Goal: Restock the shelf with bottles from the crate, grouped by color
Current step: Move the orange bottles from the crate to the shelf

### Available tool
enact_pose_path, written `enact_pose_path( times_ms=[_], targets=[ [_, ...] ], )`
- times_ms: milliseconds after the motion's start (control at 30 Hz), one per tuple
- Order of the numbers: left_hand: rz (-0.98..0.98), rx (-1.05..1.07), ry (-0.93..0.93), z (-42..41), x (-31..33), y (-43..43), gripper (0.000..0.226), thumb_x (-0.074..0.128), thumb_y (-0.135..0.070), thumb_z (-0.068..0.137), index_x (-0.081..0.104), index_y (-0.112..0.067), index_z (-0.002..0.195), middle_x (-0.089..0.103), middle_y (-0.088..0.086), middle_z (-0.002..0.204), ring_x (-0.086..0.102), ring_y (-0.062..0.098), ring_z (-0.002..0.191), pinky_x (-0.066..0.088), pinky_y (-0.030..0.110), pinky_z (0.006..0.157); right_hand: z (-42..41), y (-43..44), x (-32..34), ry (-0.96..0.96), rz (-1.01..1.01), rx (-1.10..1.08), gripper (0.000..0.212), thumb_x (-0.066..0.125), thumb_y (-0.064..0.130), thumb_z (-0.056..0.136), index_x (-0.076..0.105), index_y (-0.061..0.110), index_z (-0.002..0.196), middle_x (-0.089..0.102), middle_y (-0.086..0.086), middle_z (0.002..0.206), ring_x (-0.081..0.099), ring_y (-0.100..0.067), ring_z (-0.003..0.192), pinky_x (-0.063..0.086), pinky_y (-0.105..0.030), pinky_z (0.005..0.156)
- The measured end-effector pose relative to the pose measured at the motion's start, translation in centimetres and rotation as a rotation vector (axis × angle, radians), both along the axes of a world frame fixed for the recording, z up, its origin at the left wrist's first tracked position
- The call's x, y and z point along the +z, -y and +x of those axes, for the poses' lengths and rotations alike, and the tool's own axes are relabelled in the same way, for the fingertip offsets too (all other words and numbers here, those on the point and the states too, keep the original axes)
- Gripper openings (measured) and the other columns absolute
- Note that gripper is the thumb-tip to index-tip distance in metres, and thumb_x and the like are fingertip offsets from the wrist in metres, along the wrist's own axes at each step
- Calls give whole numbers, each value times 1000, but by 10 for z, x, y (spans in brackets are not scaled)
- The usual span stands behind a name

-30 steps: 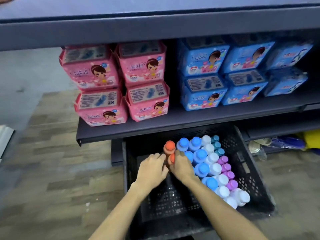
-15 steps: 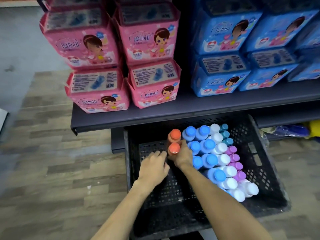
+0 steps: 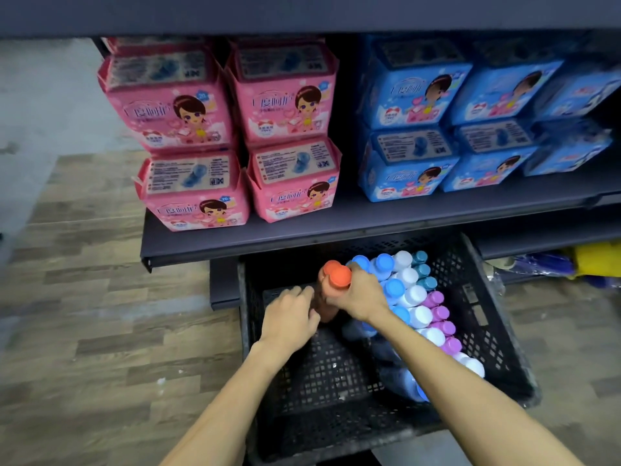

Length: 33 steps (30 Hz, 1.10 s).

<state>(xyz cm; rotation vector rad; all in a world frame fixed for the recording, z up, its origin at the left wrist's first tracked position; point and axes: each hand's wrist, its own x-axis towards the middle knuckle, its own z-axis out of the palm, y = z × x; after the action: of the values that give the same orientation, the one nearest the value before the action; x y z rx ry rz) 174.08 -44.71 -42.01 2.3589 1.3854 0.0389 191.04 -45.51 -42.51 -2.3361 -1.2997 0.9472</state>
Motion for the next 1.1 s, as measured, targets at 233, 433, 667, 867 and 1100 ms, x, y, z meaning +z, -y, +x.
enact_pose_path(
  times_ms=[233, 433, 667, 867, 1100],
  targets=[
    [42, -6, 28, 6, 28, -9, 22, 49, -33, 88, 51, -18, 104, 56, 1, 100, 56, 24, 97, 47, 35, 70, 24, -5, 63, 9, 118, 83, 49, 60, 64, 56, 58, 25, 86, 71, 3, 82, 66, -21, 81, 54, -35, 75],
    [126, -24, 48, 15, 63, -21, 27, 47, -37, 90, 53, -19, 110, 58, 0, 104, 56, 23, 101, 46, 36, 74, 47, -12, 126, 58, 227, 257, 57, 70, 56, 50, 61, 26, 97, 71, 5, 90, 64, -20, 84, 52, -36, 77],
    [273, -91, 118, 21, 117, -37, 28, 49, -35, 90, 51, -18, 111, 57, 0, 104, 55, 23, 100, 41, 35, 72, 61, -16, 193, 66, 409, 383, 49, 79, 46, 58, 63, 33, 103, 70, 14, 95, 64, -6, 88, 51, -30, 81],
    [374, -151, 169, 18, 171, -44, 22, 49, -37, 90, 48, -19, 103, 57, -1, 95, 57, 26, 92, 30, 33, 61, 58, -12, 243, 64, 578, 416, 46, 79, 46, 60, 63, 30, 100, 69, 16, 93, 64, -3, 86, 52, -29, 80],
    [521, -174, 269, 10, 228, -48, 18, 48, -39, 87, 49, -22, 93, 56, -4, 82, 60, 22, 80, 44, 36, 60, 47, -12, 314, 85, 752, 495, 36, 86, 35, 66, 62, 34, 93, 69, 18, 87, 64, -1, 83, 50, -22, 78]
  ],
)
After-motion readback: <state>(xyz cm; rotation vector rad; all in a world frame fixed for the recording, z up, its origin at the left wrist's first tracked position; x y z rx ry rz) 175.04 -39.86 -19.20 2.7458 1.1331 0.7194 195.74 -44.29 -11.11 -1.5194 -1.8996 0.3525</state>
